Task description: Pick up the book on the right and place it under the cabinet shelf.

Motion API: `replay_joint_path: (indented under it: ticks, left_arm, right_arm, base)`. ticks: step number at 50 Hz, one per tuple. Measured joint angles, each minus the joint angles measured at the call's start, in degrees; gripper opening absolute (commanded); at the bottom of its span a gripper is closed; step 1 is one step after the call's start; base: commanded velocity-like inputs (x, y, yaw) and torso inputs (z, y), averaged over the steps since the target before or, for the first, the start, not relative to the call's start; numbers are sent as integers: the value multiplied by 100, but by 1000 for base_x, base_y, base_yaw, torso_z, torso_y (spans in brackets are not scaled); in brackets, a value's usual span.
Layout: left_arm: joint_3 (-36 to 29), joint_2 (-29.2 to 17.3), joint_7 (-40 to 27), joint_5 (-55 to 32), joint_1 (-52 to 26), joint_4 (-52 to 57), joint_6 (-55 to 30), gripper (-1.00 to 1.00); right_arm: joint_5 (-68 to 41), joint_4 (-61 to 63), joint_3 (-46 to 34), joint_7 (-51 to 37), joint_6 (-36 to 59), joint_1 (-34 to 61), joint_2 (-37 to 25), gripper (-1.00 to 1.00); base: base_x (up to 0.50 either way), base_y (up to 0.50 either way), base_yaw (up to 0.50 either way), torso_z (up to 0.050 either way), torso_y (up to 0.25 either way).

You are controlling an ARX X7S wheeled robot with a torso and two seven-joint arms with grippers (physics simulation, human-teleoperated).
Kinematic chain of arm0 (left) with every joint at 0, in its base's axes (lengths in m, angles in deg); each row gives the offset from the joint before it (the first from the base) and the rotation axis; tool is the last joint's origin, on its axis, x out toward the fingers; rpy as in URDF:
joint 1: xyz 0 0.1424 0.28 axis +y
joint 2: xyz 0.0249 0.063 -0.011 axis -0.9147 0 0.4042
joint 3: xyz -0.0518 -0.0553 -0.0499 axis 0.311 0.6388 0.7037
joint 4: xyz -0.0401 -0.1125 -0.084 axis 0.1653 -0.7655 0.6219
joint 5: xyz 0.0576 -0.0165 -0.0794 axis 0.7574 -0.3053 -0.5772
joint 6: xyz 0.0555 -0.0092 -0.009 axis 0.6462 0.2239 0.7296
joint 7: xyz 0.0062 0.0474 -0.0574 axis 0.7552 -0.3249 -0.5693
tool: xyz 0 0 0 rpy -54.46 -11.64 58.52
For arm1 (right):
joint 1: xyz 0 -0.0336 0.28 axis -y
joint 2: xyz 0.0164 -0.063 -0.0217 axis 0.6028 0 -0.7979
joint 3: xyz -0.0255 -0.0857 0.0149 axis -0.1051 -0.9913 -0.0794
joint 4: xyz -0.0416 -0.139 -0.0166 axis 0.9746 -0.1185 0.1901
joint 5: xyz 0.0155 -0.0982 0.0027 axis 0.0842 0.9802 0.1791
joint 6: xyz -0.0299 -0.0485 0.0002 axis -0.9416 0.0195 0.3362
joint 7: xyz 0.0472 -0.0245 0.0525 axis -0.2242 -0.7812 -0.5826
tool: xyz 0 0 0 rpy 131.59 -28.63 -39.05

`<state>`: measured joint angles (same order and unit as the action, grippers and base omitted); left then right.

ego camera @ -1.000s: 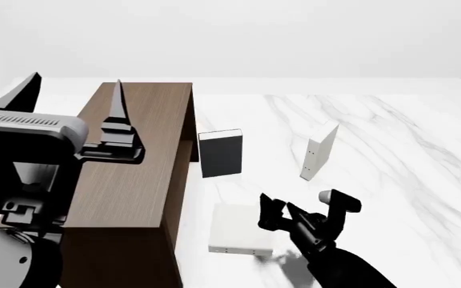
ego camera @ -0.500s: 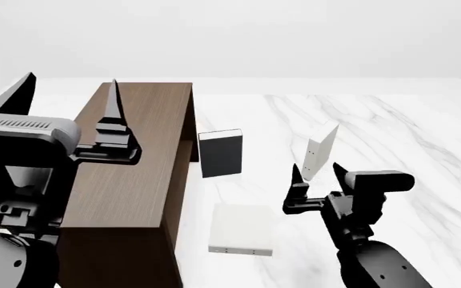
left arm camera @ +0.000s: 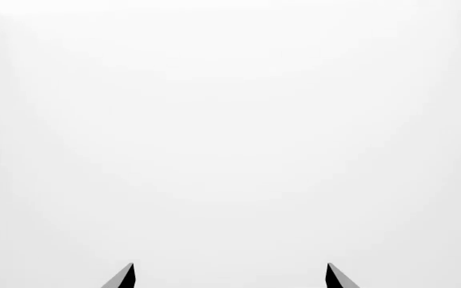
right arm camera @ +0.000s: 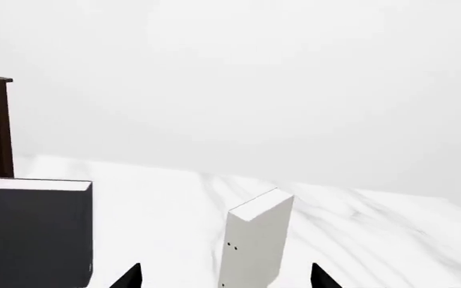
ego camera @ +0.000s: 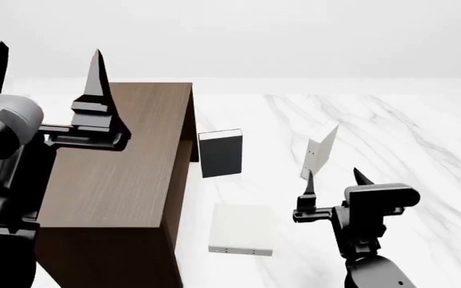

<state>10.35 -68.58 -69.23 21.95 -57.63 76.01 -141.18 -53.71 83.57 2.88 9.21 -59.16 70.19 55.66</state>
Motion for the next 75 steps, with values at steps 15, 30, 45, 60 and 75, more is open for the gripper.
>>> replay_joint_path:
  ticks: [15, 30, 45, 60, 75]
  left_arm:
    - [406, -181, -525, -968, -520, 268, -513, 100]
    - [554, -380, -916, -1581, -821, 383, -634, 100]
    - [542, -776, -1620, -2499, -1302, 480, -567, 100]
    - [246, -1250, -2210, -3129, -1768, 507, -286, 100]
    - [57, -1557, -2462, -3382, -1980, 498, -57, 100]
  right_arm:
    - [232, -293, -75, -85, -67, 31, 42, 100]
    - [273, -401, -146, -54, -67, 67, 76, 100]
    - [265, -388, -200, -15, -33, 82, 74, 100]
    - [282, -746, -229, 109, -110, 245, 125, 100]
    - [404, -1302, -316, 216, -201, 436, 216, 100]
  base:
    - [0, 0, 0, 0, -169]
    - [0, 0, 0, 0, -212]
    - [0, 0, 0, 0, -120]
    - [0, 0, 0, 0, 0]
    - [0, 0, 0, 0, 0]
